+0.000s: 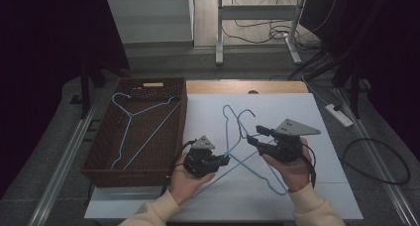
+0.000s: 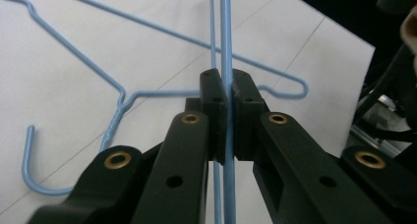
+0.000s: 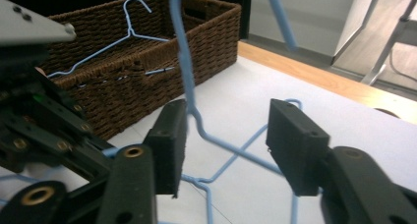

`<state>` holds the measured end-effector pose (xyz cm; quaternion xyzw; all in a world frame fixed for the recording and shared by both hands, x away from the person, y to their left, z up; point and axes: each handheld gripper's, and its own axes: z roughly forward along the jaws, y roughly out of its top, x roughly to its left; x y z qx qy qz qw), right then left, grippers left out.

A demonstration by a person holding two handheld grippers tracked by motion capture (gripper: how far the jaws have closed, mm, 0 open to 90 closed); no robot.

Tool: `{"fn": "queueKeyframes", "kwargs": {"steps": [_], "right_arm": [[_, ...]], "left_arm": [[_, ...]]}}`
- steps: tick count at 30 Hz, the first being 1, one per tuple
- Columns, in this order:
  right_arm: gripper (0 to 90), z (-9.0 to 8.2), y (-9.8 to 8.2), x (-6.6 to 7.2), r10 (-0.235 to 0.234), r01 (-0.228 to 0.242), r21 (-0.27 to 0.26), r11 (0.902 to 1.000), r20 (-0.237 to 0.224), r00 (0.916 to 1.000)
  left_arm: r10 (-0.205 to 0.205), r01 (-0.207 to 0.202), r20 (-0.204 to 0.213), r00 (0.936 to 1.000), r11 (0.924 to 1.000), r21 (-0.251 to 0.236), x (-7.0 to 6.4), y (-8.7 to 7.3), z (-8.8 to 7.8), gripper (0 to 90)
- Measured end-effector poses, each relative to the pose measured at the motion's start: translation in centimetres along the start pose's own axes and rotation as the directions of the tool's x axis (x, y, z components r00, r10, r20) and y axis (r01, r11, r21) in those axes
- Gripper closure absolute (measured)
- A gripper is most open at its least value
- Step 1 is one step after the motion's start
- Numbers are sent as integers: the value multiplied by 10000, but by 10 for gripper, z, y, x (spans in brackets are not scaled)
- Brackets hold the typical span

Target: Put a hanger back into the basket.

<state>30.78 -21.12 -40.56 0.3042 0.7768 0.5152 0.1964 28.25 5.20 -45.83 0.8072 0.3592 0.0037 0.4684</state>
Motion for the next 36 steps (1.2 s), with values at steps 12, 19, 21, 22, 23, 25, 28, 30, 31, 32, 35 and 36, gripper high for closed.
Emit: {"fn": "queueKeyframes", "kwargs": {"steps": [12,19,21,22,23,25,28,30,31,32,35,36], "right_arm": [[421,-28,-17,-11,149,-137,-386,9992,324,9994],[416,-26,-33,-23,428,-427,-34,9991,452,9981],[413,-24,-36,-26,507,-512,67,9987,524,9973],[412,-24,-38,-27,529,-534,81,9985,528,9972],[412,-23,-39,-28,537,-544,115,9985,551,9970],[411,-22,-41,-30,553,-564,182,9982,559,9969],[411,-20,-44,-31,573,-592,289,9978,628,9964],[411,-19,-46,-33,588,-614,369,9974,678,9960],[411,-19,-46,-33,588,-614,369,9974,678,9960],[411,-18,-47,-33,621,-649,397,9971,685,9957],[411,-17,-50,-35,638,-675,492,9965,741,9952],[411,-16,-50,-35,611,-652,528,9965,759,9952]], "left_arm": [[-145,178,286,9995,9925,-1208,2,17,-41,859],[-152,194,260,9995,9848,-1723,8,24,-66,859],[-183,223,233,9996,9831,-1818,11,25,-72,859],[-213,253,231,9995,9818,-1882,12,25,-75,859],[-232,271,221,9995,9806,-1939,14,25,-78,859],[-247,284,204,9995,9789,-2022,17,26,-84,859],[-279,316,201,9994,9758,-2163,20,25,-94,859],[-284,312,154,9995,9729,-2293,23,25,-102,859],[-284,312,154,9995,9729,-2293,23,25,-102,859],[-311,333,127,9994,9699,-2414,25,26,-108,859],[-355,357,56,9994,9654,-2585,30,26,-119,860],[-402,386,-5,9992,9621,-2698,33,26,-126,859]]}}
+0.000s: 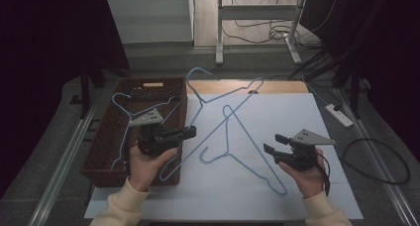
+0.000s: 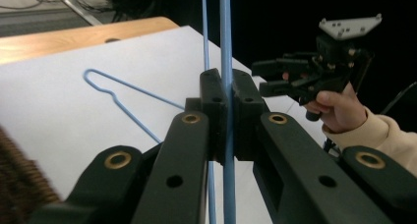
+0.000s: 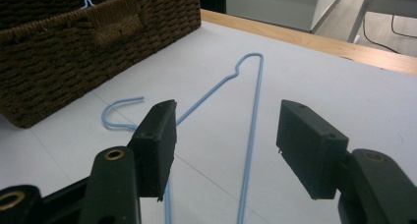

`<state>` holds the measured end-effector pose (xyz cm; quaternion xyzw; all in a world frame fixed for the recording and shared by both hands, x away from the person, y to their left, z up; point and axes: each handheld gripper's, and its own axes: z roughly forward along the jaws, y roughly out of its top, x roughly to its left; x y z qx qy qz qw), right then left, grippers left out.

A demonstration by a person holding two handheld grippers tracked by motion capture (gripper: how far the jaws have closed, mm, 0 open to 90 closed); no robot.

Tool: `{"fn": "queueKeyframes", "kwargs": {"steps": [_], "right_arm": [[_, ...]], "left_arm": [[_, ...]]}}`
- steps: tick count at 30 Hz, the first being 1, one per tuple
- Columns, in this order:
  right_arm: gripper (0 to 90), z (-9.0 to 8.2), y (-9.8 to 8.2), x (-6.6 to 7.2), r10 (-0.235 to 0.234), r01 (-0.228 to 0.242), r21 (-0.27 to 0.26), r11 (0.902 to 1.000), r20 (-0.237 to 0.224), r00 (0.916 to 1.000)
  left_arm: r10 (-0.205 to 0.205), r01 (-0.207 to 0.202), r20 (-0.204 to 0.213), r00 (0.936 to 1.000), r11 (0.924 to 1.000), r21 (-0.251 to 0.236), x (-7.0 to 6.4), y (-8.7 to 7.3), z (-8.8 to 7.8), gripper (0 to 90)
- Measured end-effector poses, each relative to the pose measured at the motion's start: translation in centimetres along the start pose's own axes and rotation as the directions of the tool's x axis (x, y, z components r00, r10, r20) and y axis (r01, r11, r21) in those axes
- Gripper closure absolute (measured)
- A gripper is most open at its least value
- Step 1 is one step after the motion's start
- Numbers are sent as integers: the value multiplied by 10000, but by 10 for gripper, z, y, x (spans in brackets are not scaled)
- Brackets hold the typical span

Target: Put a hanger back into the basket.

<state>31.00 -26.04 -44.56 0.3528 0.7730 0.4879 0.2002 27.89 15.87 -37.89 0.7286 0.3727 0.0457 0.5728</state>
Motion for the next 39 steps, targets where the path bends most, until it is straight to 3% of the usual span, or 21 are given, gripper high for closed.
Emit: {"fn": "queueKeyframes", "kwargs": {"steps": [10,25,39], "right_arm": [[406,3,-4,-1,-7,6,118,9999,51,10000],[394,3,-8,-7,100,-104,168,9998,233,9997],[368,4,-11,-8,42,-54,319,9995,371,9993]], "left_arm": [[-107,98,-268,9996,9994,-345,17,4,-26,859],[-295,234,-1107,9934,9981,-562,48,1,-65,859],[-505,422,-1727,9837,9978,-515,66,-1,-80,859]]}}
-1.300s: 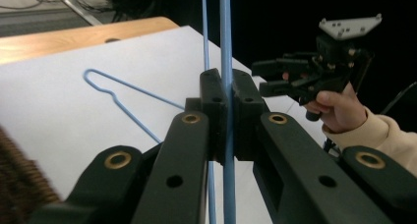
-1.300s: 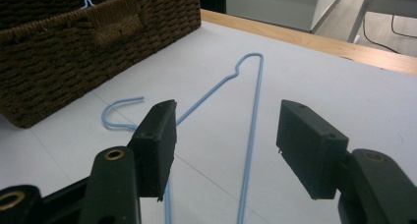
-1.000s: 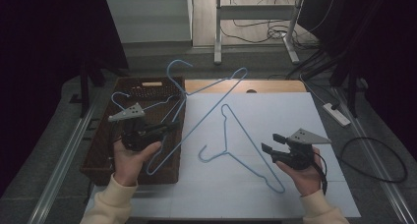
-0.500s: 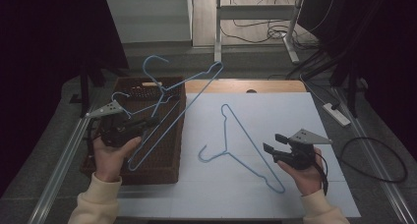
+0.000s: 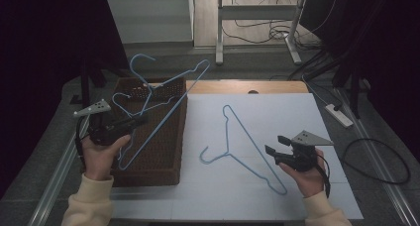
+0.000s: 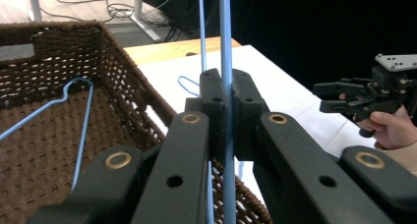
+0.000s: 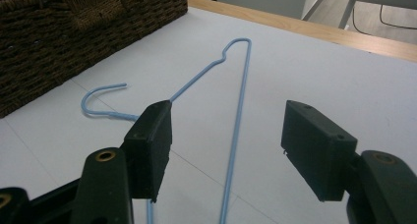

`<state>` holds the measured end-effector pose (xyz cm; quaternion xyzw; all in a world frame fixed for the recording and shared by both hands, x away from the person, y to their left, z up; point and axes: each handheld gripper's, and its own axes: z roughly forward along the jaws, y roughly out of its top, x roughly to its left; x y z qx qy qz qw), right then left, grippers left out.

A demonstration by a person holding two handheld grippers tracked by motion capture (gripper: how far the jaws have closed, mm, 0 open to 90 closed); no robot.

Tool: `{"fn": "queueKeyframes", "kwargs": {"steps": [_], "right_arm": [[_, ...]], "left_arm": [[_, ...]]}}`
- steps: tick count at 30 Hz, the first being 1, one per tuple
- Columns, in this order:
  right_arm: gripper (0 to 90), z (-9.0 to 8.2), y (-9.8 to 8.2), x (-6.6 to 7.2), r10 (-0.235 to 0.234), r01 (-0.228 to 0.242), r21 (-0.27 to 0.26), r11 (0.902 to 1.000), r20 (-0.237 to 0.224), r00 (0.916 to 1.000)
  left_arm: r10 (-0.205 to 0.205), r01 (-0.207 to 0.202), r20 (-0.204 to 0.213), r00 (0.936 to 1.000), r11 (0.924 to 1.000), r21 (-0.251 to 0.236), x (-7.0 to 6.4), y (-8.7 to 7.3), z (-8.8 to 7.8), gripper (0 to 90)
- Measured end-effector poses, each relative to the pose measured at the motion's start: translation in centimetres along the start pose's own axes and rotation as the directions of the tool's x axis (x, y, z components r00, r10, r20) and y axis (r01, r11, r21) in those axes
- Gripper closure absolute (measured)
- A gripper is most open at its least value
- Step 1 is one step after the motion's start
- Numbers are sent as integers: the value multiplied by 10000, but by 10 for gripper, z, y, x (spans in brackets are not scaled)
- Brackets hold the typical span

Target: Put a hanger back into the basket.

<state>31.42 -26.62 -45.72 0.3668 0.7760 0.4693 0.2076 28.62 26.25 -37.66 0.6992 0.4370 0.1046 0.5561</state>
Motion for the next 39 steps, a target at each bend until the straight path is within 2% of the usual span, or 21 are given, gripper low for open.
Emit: {"fn": "queueKeyframes", "kwargs": {"steps": [14,21,25,33,39], "right_arm": [[366,2,-1,1,-73,73,85,9999,52,10000],[367,3,-2,0,-86,85,164,9998,62,9999],[367,3,-2,0,-87,86,172,9998,69,9999],[367,3,-3,0,-73,71,191,9998,97,9999],[367,3,-3,0,-82,81,192,9998,83,9999]], "left_arm": [[-221,234,-653,9976,9995,197,27,-5,-5,859],[-369,406,-1020,9941,9986,336,43,-10,-11,859],[-309,383,-1284,9912,9977,555,51,-14,-12,859],[-237,366,-1486,9886,9957,850,60,-19,-11,859],[-247,472,-1721,9848,9907,1277,66,-25,-5,860]]}}
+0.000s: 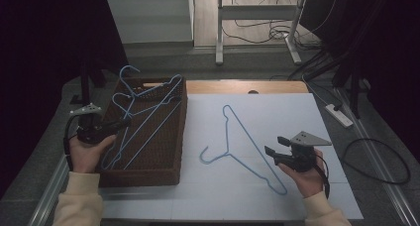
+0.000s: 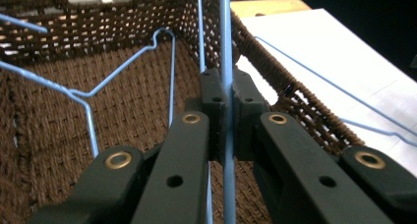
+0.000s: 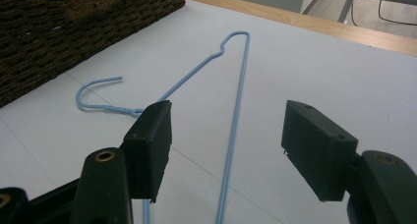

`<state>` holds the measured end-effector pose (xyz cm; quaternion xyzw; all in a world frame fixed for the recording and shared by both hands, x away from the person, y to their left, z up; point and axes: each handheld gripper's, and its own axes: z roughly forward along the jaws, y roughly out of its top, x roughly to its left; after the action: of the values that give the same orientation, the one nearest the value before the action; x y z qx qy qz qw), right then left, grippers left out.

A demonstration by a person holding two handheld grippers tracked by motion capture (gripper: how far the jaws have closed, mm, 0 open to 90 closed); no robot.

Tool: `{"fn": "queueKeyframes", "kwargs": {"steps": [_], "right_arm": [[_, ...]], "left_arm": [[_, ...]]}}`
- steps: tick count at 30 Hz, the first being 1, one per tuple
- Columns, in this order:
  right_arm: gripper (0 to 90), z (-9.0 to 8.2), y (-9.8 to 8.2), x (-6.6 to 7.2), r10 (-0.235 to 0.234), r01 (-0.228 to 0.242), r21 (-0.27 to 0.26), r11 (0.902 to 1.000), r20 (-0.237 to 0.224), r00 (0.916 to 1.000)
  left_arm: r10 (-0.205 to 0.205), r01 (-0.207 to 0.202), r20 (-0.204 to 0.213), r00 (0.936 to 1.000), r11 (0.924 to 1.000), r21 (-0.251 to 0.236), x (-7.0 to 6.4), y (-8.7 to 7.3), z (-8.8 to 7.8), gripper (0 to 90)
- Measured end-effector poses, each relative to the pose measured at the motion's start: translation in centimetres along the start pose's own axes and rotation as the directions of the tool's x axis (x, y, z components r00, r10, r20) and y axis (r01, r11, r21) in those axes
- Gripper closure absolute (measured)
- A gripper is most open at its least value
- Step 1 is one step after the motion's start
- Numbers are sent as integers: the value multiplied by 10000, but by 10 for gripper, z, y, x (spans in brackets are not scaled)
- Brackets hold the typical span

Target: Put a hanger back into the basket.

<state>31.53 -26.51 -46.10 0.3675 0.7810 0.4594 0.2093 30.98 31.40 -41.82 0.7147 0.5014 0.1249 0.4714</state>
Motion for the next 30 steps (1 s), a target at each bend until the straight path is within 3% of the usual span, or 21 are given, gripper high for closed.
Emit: {"fn": "queueKeyframes", "kwargs": {"steps": [13,19,24,30], "right_arm": [[367,1,0,0,16,-16,48,10000,-25,10000],[367,1,0,1,15,-15,5,10000,-29,10000],[367,2,-1,1,7,-7,25,10000,-31,10000],[367,1,-1,1,-7,7,15,10000,-30,10000]], "left_arm": [[-75,101,-262,9996,9952,978,3,-5,24,860],[25,93,-729,9973,9868,1614,3,-7,34,859],[10,244,-1155,9933,9756,2180,4,-9,40,858],[-108,452,-1467,9891,9712,2338,6,-10,43,857]]}}
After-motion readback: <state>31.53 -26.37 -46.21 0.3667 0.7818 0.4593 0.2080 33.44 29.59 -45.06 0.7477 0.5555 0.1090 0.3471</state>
